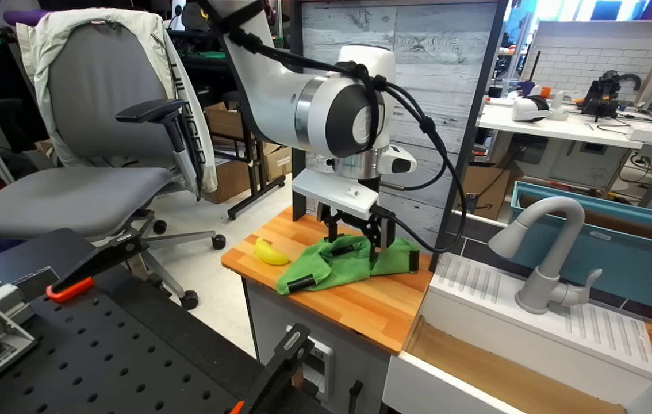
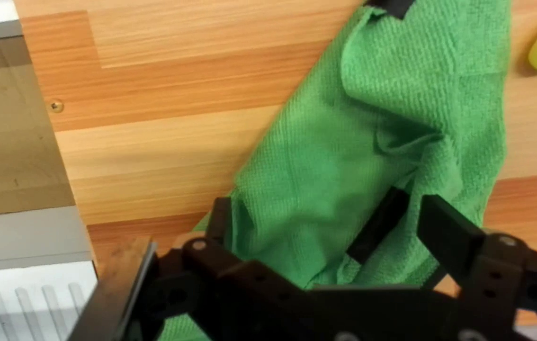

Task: Fold the green towel in half twice

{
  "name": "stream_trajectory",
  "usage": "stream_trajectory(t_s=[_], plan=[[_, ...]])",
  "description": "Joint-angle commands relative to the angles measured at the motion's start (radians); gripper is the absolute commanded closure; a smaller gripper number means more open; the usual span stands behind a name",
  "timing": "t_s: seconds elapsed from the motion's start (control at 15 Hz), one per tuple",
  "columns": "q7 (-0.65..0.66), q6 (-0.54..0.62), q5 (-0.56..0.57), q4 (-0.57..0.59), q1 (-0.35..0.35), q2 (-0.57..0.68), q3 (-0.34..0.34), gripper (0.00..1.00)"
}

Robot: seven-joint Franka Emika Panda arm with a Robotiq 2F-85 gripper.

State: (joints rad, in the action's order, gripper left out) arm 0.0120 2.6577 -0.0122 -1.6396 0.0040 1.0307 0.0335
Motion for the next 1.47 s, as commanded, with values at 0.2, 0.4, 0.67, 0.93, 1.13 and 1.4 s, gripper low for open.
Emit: stream_trajectory(t_s=[0.2, 0.4, 0.67, 0.93, 1.13, 1.4], plan=[[-0.131, 0.103, 0.047, -0.053, -0.031, 0.009, -0.044, 0.00], [-0.138, 0.105, 0.032, -0.092, -0.048, -0.022, -0.063, 0.00], [-0.137, 0.103, 0.013, -0.147, -0.075, -0.072, -0.102, 0.00], [-0.101, 0.067, 0.026, -0.183, -0.040, -0.100, -0.081, 0.00], [-0.060, 0.076, 0.056, -0.217, 0.021, -0.097, -0.025, 0.00], [-0.030, 0.061, 0.096, -0.232, 0.079, -0.082, 0.027, 0.00]])
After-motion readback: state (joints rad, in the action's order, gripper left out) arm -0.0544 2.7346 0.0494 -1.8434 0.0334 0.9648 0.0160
